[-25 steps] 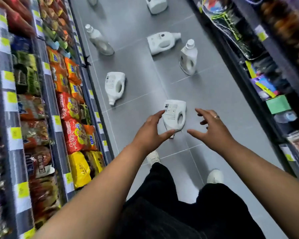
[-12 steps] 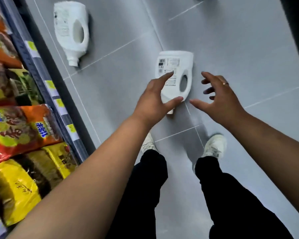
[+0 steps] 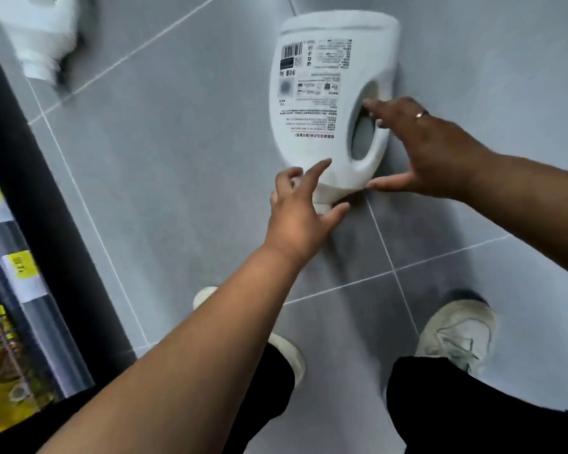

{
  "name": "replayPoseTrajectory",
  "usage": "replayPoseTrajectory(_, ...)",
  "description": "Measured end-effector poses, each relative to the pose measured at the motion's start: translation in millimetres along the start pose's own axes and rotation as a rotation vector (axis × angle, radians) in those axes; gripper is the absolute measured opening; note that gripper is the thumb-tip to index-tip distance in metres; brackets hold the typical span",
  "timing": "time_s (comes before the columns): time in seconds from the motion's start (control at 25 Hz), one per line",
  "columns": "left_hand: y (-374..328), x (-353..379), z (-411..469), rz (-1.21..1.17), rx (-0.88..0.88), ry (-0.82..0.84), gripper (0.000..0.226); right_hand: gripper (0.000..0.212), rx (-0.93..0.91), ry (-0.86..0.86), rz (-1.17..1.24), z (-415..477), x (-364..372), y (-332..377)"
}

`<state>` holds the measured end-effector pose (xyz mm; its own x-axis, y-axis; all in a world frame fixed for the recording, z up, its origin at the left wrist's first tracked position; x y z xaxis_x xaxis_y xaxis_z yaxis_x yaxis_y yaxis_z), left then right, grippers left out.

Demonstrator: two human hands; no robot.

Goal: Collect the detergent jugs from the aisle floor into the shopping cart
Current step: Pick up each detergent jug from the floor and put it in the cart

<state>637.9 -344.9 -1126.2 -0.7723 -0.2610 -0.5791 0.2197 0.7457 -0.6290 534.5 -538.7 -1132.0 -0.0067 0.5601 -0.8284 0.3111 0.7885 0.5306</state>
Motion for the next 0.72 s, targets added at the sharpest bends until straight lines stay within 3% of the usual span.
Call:
replayPoseTrajectory(0.2,32,43,6,0.048,-0.093,-0.101,0.088,0.115,-0.345,-0.034,-0.322,27,54,-40)
replayPoseTrajectory(0.36,45,48,13,-0.004,-0.093,-0.114,0.096,0.112,-0.51,-0.117,-0.388,47,68,-46)
replayPoseTrajectory(0.52,49,42,14,-0.077,-0.044,-0.135,0.094,0.096,-0.56,-0.158,-0.376,51,72,-47)
replayPoseTrajectory(0.64,51,26,18,-0.099,0.005,-0.095,0.096,0.109,-0.548,-0.154,-0.349,57,68,-39)
replayPoseTrajectory(0.72,52,1,23,-0.124,0.064,-0.08,0.098,0.105,-0.559,-0.18,-0.295,64,59,-28)
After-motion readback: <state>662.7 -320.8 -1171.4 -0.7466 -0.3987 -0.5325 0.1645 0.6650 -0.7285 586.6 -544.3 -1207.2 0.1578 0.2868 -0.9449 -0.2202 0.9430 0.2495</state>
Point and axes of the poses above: each hand's wrist, its own z-axis towards the middle knuckle, its own x-axis out of the palm, y = z × x, the point moved 2 cm from there along z, towards the middle knuckle, and after that the axes turned 7 degrees about -z, right-handed, at the moved point
